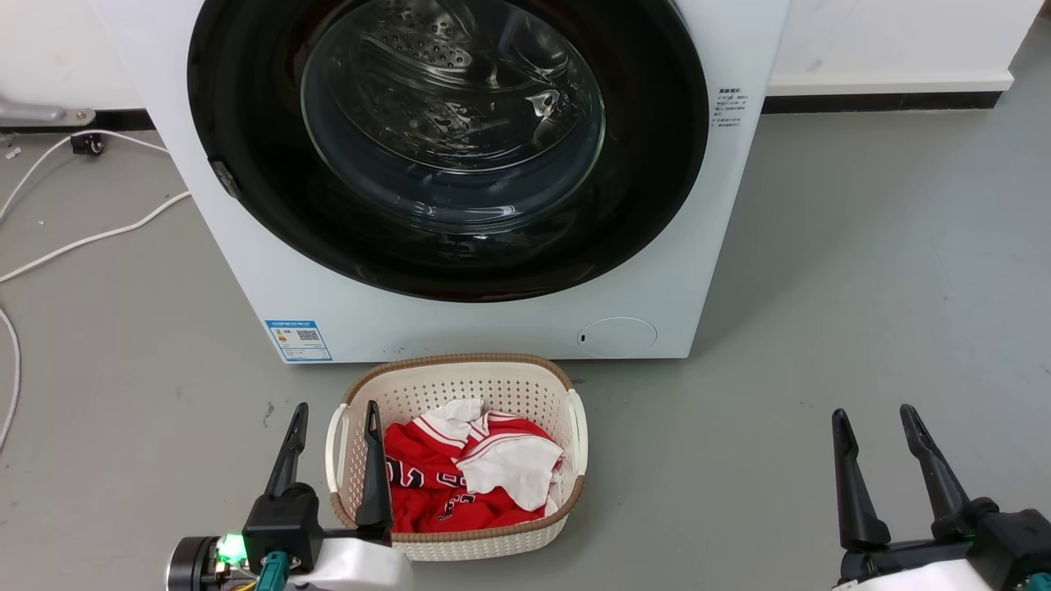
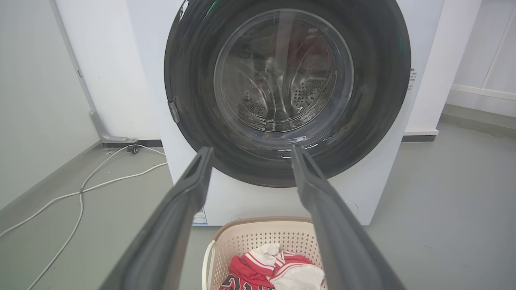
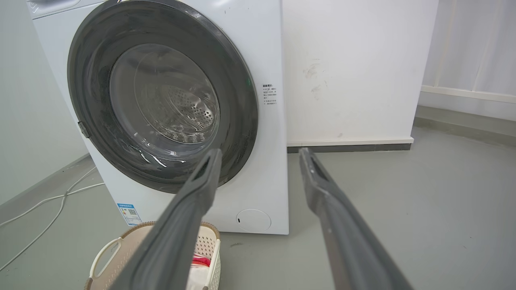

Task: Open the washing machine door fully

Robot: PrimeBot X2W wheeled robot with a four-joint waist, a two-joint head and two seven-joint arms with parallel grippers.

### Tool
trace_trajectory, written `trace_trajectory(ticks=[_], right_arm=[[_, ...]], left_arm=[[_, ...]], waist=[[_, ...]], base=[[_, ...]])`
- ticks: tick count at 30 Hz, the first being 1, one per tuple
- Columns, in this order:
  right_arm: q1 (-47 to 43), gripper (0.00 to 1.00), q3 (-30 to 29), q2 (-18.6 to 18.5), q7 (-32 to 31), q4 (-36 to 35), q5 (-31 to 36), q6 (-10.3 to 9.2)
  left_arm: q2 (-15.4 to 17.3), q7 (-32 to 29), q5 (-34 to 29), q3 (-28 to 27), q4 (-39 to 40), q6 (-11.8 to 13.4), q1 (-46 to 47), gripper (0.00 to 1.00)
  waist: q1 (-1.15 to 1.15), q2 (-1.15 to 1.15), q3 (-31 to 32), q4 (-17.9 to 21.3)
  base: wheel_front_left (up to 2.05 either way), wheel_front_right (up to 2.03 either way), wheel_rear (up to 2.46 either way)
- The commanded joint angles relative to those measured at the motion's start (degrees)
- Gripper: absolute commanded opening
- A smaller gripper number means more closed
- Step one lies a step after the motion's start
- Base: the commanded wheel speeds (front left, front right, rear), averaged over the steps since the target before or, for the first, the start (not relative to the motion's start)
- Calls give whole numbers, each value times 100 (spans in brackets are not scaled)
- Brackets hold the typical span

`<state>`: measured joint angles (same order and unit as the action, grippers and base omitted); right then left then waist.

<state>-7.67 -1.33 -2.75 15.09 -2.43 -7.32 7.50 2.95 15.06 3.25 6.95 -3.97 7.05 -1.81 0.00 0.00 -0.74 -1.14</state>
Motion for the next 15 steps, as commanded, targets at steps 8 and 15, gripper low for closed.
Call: trace_trajectory(ticks=[8,15], right_arm=[[8,100,41,-23,12,64,15,-2],[26,0,238,-22,12,65,-1111,-2]], left_arm=[[-9,17,-38,12,-43,39,29,100],[-9,17,-28,24,-37,58,48,100]], waist=[[0,0,10,8],[0,0,-2,15]], base=[[0,0,0],[0,0,0]])
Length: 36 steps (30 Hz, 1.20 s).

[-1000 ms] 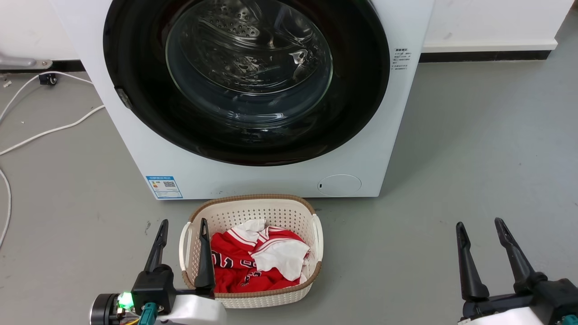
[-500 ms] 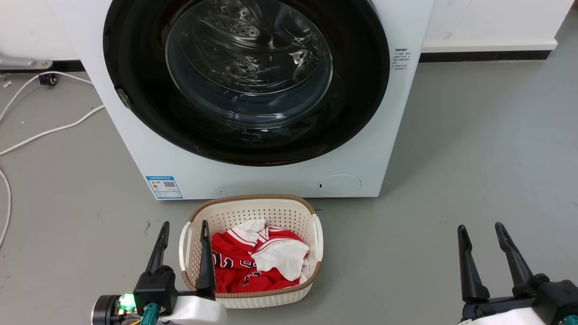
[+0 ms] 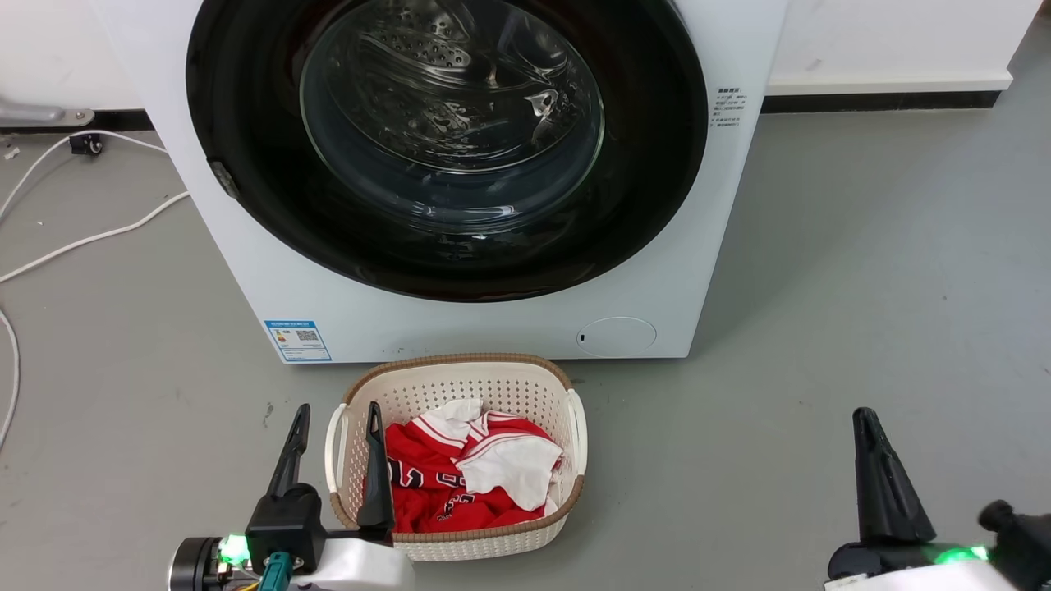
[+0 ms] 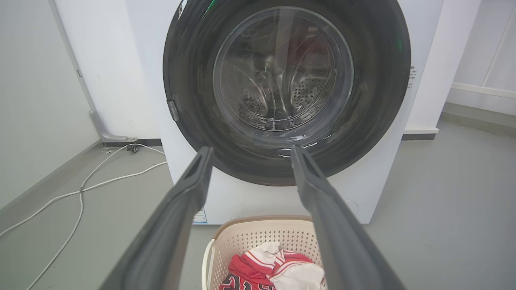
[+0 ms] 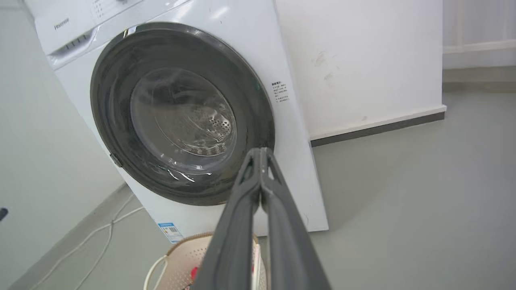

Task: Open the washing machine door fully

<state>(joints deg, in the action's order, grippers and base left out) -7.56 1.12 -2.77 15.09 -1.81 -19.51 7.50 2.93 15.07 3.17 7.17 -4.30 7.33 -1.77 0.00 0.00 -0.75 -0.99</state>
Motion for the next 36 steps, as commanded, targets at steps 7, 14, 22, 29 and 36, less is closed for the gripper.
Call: trace_trajectory(ticks=[7,14,22,29,36], right_arm=[[115,0,610,-15,11,62,-3648,-2],[167,0,686,-20,11,-161,-6606,-2],[24,0,324,-301,-784,-337,-7620,-2],[-63,0,120,-392,-1437,-427,-7827,-2],[86,0,-203,-195,-1777,-449,-8082,-2]], left_arm=[[-6,16,-15,32,-22,18,28,100],[-6,16,16,39,-17,30,48,100],[-6,16,12,57,-3,54,49,100],[-6,16,-5,70,20,59,96,100],[-6,16,-38,88,78,87,198,100]], waist=[[0,0,-14,-14],[0,0,-34,-45],[0,0,-65,-64],[0,0,-132,-93],[0,0,-314,-155]], base=[[0,0,0],[0,0,0],[0,0,0],[0,0,0],[0,0,0]])
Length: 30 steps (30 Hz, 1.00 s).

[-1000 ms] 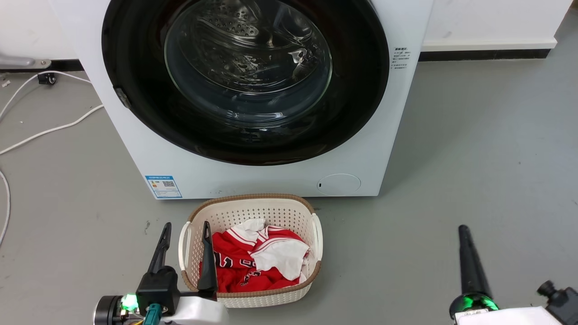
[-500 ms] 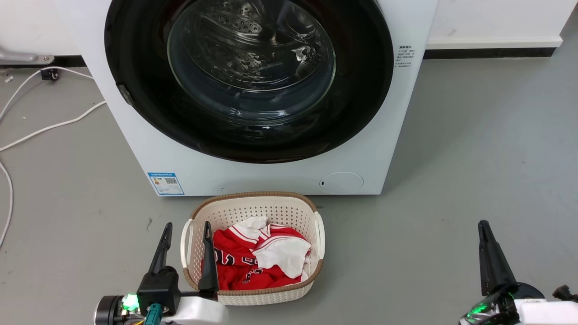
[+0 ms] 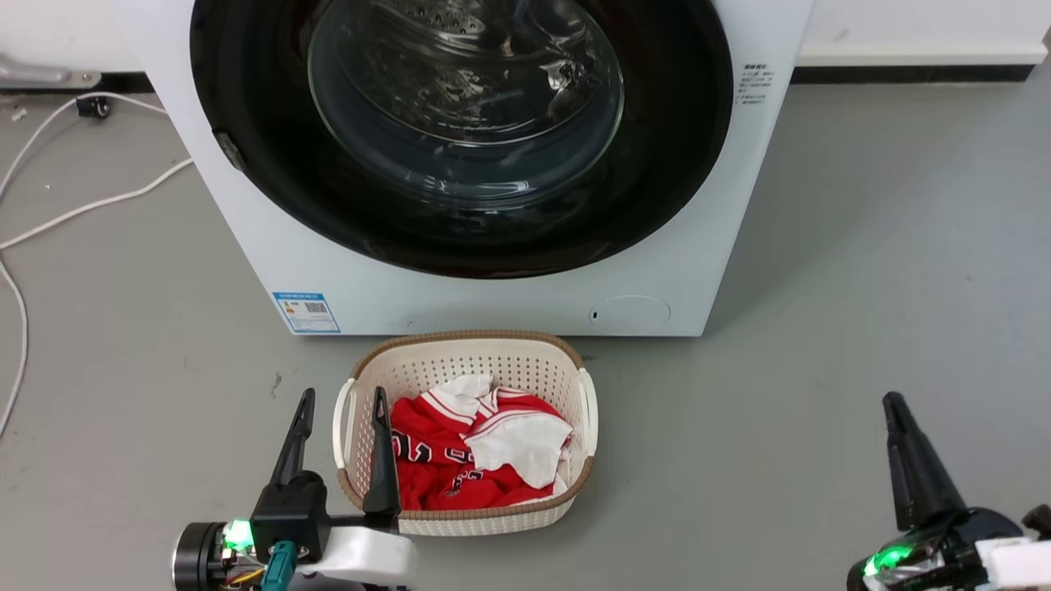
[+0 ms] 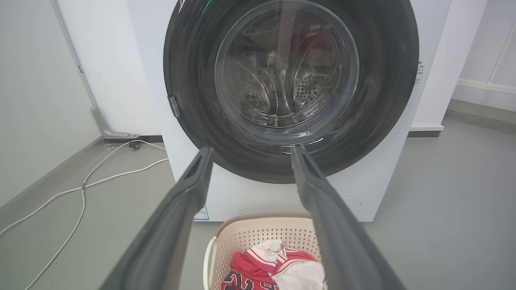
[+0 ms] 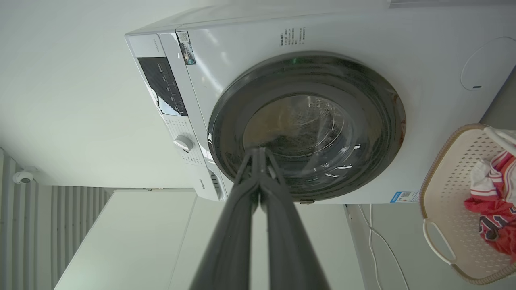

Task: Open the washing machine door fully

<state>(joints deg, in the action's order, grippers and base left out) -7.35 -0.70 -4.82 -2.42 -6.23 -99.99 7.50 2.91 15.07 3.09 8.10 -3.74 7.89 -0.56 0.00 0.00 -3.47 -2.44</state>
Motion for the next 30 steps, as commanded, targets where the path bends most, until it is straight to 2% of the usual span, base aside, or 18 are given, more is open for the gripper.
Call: trace_trajectory(ticks=[1,7,16,23,30], right_arm=[[136,0,-73,35,-75,16,-73,-2],[810,0,-494,69,-412,386,-247,-2],[3007,0,-1071,-484,-996,1494,-428,-1],[4838,0,-969,-1102,-1307,2500,-221,-1],[6081,0,-700,-1391,-1568,3163,-13,-1]], left_arm=[[-4,16,-42,-5,39,31,104,100],[-4,16,-81,0,177,63,294,100],[-4,16,-102,46,477,61,1053,100],[-4,16,-164,91,583,-12,1597,100],[-5,15,-96,159,625,27,1896,100]], waist=[[0,0,-88,-13],[0,0,-486,-38],[0,0,-1509,-175],[0,0,-2201,-336],[0,0,-2620,-486]], base=[[0,0,0],[0,0,0],[0,0,0],[0,0,0],[0,0,0]])
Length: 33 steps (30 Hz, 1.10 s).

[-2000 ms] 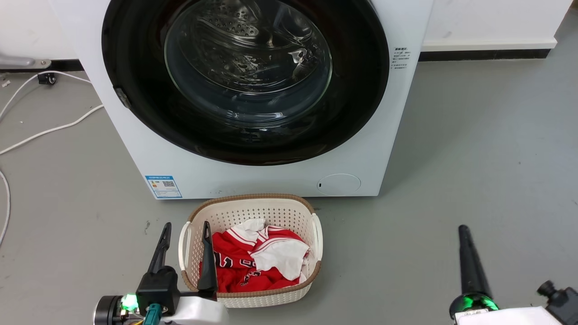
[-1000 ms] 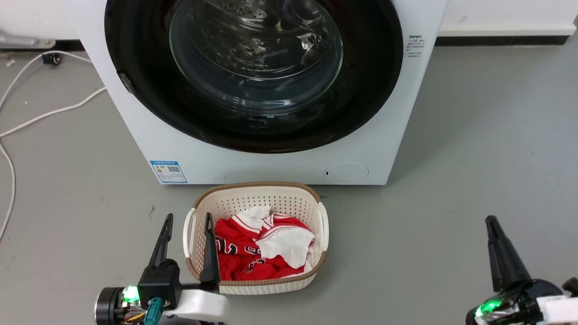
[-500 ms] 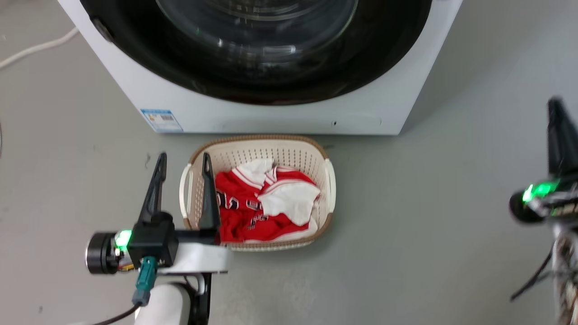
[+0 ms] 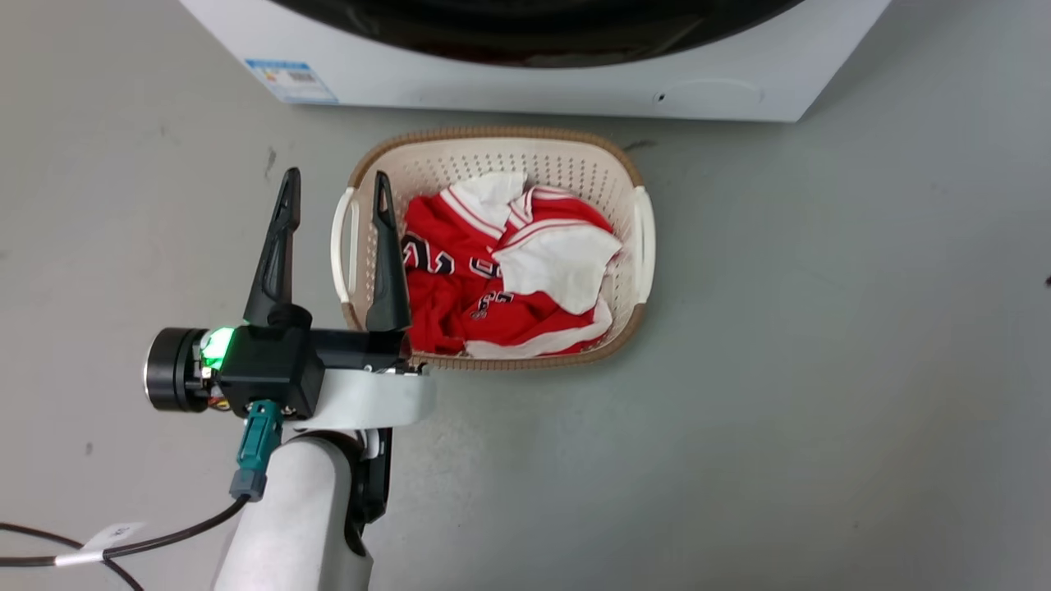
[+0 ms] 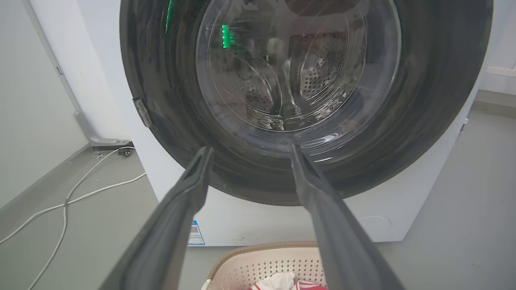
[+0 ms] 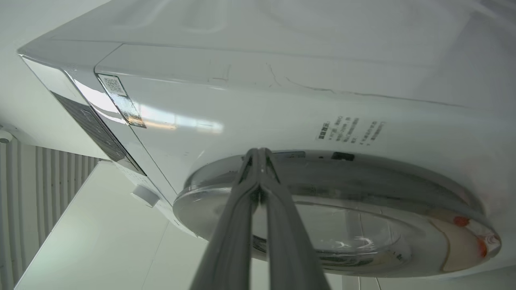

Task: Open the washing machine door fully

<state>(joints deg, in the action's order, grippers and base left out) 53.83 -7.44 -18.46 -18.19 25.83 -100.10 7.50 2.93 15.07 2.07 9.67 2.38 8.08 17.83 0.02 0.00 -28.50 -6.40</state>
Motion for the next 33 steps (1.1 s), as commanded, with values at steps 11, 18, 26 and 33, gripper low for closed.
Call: trace_trajectory(ticks=[11,18,26,33], right_arm=[[1347,0,562,-317,-316,660,544,-1],[1568,0,842,-370,-513,939,803,-2],[1499,0,1180,-217,-847,1051,949,-2],[1194,0,1314,-138,-1114,870,916,-2]], left_arm=[[-8,16,213,251,102,154,295,100],[-7,16,281,330,121,240,289,100],[-7,16,350,360,74,257,316,100],[-7,16,402,366,26,283,259,100]], waist=[[-2,0,-520,-423],[-2,0,-552,-504],[-2,0,-548,-506],[-2,0,-412,-472]], base=[[0,0,0],[0,0,0],[0,0,0],[0,0,0]])
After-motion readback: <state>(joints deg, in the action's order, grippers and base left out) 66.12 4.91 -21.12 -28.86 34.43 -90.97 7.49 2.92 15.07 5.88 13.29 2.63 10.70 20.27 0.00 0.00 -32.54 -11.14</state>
